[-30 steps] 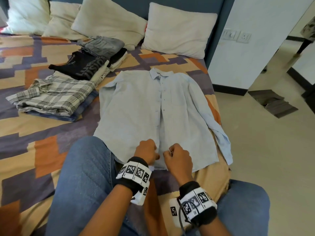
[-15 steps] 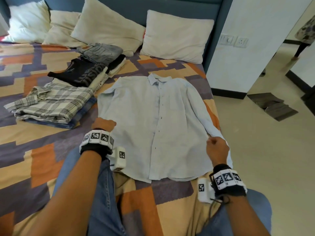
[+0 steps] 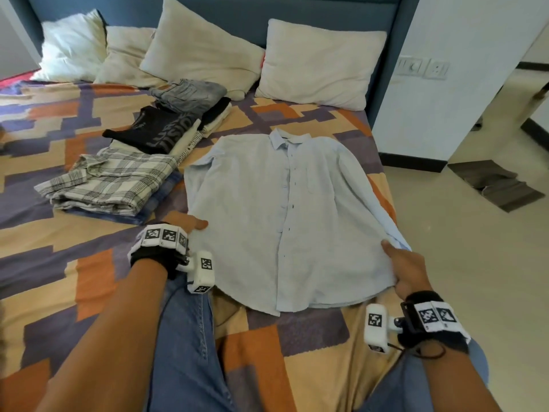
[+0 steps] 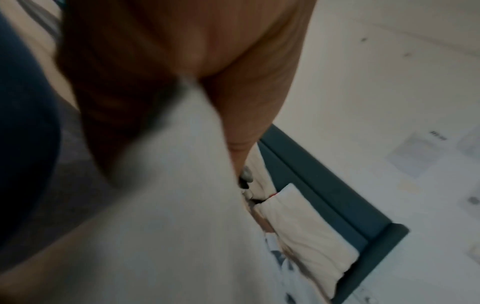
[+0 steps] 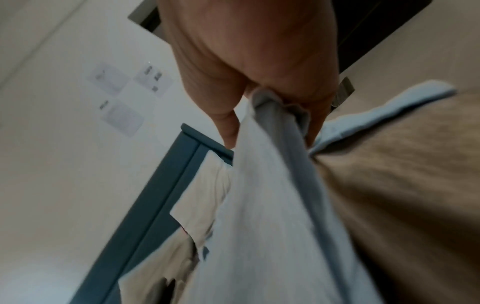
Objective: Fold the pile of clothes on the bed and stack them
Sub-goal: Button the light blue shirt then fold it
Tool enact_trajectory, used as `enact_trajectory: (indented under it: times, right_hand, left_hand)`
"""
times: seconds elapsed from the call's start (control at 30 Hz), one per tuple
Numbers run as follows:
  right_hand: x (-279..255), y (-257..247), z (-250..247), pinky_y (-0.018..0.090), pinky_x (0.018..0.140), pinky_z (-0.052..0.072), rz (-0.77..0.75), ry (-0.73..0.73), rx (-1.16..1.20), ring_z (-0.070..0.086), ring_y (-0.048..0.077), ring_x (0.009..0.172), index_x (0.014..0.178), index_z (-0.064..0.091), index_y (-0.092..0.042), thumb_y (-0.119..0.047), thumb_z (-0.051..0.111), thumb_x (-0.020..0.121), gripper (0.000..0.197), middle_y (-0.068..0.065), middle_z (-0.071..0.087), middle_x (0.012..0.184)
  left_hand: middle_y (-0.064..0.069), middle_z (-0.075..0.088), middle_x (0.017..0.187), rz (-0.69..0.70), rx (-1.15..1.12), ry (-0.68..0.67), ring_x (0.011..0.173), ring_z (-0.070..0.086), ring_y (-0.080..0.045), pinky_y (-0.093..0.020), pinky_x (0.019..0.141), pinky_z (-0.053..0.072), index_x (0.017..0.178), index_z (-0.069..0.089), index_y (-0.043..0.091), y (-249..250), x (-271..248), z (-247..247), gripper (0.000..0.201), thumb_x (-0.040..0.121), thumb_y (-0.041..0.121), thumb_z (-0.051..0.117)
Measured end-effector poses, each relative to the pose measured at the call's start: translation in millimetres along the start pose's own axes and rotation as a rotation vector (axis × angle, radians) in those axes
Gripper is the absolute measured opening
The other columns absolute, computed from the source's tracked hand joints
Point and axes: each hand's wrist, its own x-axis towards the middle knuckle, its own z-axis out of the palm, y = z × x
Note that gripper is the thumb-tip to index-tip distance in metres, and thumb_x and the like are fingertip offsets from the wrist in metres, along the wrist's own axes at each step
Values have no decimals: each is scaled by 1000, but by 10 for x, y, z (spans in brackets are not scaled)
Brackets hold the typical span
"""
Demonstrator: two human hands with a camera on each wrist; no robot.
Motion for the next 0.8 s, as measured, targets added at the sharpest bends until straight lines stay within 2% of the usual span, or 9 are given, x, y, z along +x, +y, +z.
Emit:
enact_trajectory:
  times: [0.07,0.1,0.17,0.27,0.37,0.43,0.47,0.57,0.8]
  right_hand:
    - [-24,-134,-78,44,97,48,6,-35,57,58,28,103,122,60,-2,-18,67,92,35,12,60,115]
    - [-61,-198,-120,44,95,48,-1,-40,70,57,28,104,123,59,-2,-16,65,94,33,12,59,115]
    - [-87,-222,-225,45,89,47,10,-39,7,55,29,102,120,58,-1,-11,62,94,28,14,58,115]
    - [-89,-120,-475,52,94,49,21,-92,-318,56,29,94,106,58,-3,-12,61,93,16,24,62,120]
    - [-139,1,-704,47,81,52,2,-191,-721,57,29,80,82,58,0,-10,63,92,15,23,65,94]
    - [-226,10,-791,38,70,43,-71,-178,-951,57,31,77,71,59,1,-13,70,88,24,17,62,79]
    - [-311,-17,-787,37,74,42,-93,-191,-1058,60,34,86,79,64,0,-18,71,88,22,17,63,89]
    - [-508,-114,-568,35,92,38,-221,-247,-1196,52,34,121,119,62,-3,-33,67,92,41,17,56,130]
    - [-646,-123,328,43,107,37,-430,-538,-1051,49,28,124,110,62,-25,-40,74,84,32,6,53,132]
  left_hand:
    - [-18,61,127,-59,-174,-28,100,63,-41,-46,84,52,130,52,-4,-73,-26,-140,111,41,47,96]
    - [-15,63,123,-98,-314,-36,90,65,-38,-47,82,52,125,52,-5,-65,-117,-176,103,46,46,95]
    - [-17,62,104,-115,-439,-114,75,58,-29,-42,83,46,115,54,-1,-122,-368,-245,48,86,33,72]
    - [-17,56,90,-195,-439,-131,89,57,-28,-44,92,42,128,47,7,-329,-572,-313,39,98,29,55]
    - [-20,61,98,-67,-290,-143,92,59,-30,-51,86,51,124,48,6,-533,-792,-412,35,98,28,55]
    - [-28,63,111,194,-284,-51,91,59,-30,-49,80,54,126,50,3,-505,-961,-386,53,92,43,57]
    - [-30,60,119,343,-162,-26,101,58,-32,-43,76,52,129,50,2,-430,-1050,-388,69,84,53,60]
    - [-10,39,150,254,94,3,135,40,-29,-36,99,38,141,47,13,-208,-1128,-266,70,84,49,66]
    - [-3,38,150,661,445,-234,137,37,-22,-30,107,29,140,48,19,472,-1126,617,55,92,42,61]
